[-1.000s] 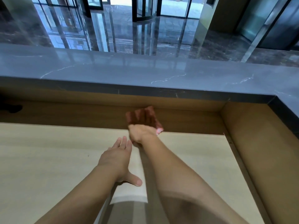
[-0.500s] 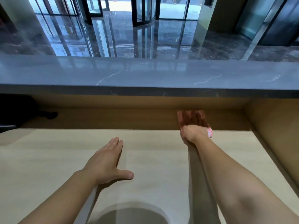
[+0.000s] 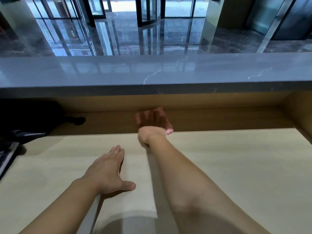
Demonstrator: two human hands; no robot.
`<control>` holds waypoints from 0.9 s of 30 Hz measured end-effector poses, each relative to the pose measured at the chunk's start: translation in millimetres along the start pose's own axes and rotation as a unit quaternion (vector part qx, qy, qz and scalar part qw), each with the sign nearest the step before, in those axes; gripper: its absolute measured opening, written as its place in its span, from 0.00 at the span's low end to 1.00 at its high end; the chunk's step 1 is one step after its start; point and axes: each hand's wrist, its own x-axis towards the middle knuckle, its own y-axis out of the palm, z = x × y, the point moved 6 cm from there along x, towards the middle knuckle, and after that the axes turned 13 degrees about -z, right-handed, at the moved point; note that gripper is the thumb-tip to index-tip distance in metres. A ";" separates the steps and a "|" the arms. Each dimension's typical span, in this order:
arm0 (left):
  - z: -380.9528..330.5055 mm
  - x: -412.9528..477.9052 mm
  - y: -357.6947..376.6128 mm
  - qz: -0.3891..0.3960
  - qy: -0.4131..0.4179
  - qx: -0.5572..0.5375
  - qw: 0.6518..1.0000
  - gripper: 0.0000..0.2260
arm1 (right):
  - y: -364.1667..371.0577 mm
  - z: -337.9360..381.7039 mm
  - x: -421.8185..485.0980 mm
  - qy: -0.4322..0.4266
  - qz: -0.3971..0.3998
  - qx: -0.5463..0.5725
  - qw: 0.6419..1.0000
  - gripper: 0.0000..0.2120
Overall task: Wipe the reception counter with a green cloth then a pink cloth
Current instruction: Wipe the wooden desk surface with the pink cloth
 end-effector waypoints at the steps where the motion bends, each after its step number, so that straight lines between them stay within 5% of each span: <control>1: 1.9 0.6 0.4 -0.001 0.005 0.003 1.000 0.55 | 2.9 24.2 -6.6 -0.026 -0.001 0.034 0.999 0.28; 7: 5.9 0.9 2.5 0.008 0.003 0.017 1.000 0.56 | -5.0 21.0 -34.8 -0.128 -0.014 0.062 0.990 0.23; 13: -1.9 1.0 -1.8 0.027 -0.005 0.045 0.999 0.55 | -13.5 -126.1 -47.1 0.048 -0.038 -0.002 0.998 0.28; 19: -3.2 -8.9 -2.2 0.009 0.009 0.053 0.998 0.52 | -16.0 -238.1 -77.7 0.250 -0.020 0.011 0.968 0.27; 24: -1.1 -39.9 0.3 -0.011 0.031 0.039 0.999 0.49 | -4.3 -185.9 -86.7 0.309 -0.056 0.002 0.949 0.25; 27: 0.3 -54.1 -0.5 -0.012 0.034 0.034 0.999 0.47 | 7.5 -101.2 -88.8 0.247 -0.070 -0.003 0.966 0.25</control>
